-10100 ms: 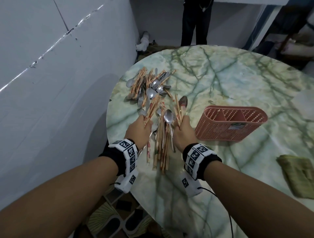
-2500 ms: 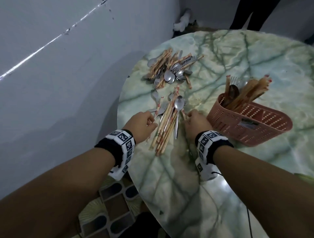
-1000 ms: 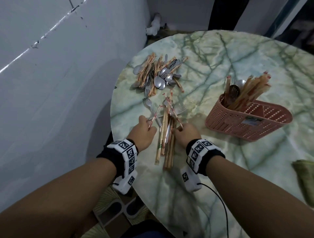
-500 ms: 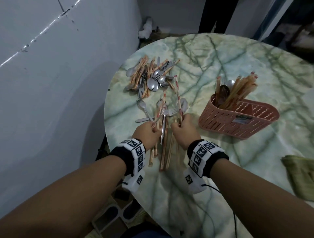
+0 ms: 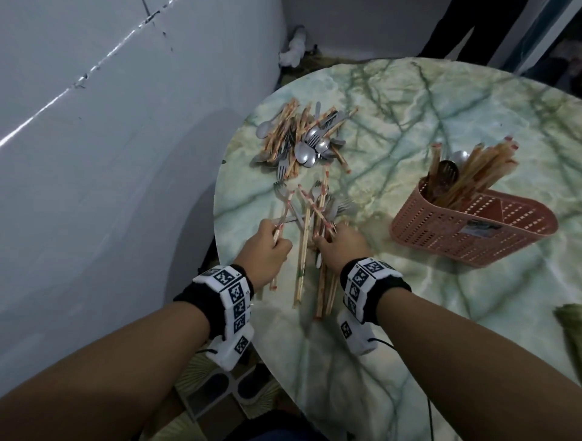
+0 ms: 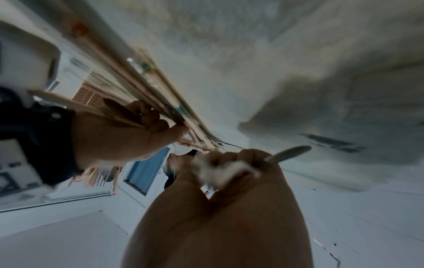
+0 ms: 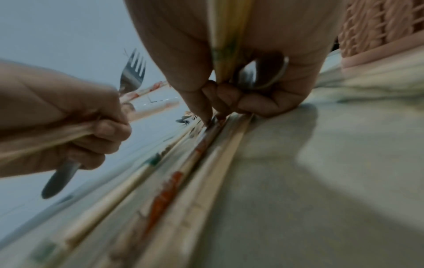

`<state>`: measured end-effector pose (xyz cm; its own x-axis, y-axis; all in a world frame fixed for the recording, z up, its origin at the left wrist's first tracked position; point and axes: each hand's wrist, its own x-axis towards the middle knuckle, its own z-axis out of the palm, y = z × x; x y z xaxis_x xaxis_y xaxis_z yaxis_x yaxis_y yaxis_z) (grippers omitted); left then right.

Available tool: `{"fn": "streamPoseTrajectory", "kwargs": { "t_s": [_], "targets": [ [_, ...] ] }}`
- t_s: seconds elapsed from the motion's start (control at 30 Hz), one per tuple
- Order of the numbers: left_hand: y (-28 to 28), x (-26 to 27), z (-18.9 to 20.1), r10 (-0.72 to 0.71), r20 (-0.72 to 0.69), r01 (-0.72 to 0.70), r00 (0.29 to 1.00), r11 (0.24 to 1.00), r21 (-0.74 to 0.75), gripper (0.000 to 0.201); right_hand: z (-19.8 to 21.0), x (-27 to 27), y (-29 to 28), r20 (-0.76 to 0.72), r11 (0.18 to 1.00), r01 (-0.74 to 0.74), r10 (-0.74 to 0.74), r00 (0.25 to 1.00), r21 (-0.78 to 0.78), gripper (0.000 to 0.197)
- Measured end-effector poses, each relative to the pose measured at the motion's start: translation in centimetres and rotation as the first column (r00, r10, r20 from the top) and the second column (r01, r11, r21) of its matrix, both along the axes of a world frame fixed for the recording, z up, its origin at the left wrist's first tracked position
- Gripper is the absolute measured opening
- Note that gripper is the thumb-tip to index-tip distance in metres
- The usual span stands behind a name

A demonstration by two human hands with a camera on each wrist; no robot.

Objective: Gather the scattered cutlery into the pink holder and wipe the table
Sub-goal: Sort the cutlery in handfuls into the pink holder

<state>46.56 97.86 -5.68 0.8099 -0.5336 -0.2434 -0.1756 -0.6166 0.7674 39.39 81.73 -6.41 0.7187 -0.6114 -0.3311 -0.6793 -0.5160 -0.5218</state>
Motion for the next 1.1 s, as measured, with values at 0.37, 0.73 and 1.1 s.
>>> {"fn": "streamPoseTrajectory", "kwargs": {
  "t_s": [0.37,0.73,1.1],
  "targets": [
    [-4.3,1.2,-1.3,-0.014,0.037,0.008,0.999,0.988,0.153,0.030,1.4,-1.5,-0.1,0.254,0.972,0.138,-0.185,0.949,0.191,0.019],
    [-2.6,0.1,-0.9,-0.002,0.072,0.003,0.997,1.000,-0.005,0.018,1.6,-2.0,0.0,0.383,0.870,0.262,-0.430,0.817,0.419,0.032],
    [-2.2,1.4,0.3,-0.017,0.194,0.031,0.981,0.997,-0.073,0.019,2.7,-2.0,1.4,0.539,0.838,0.216,-0.498,0.680,0.501,0.006]
  ]
}}
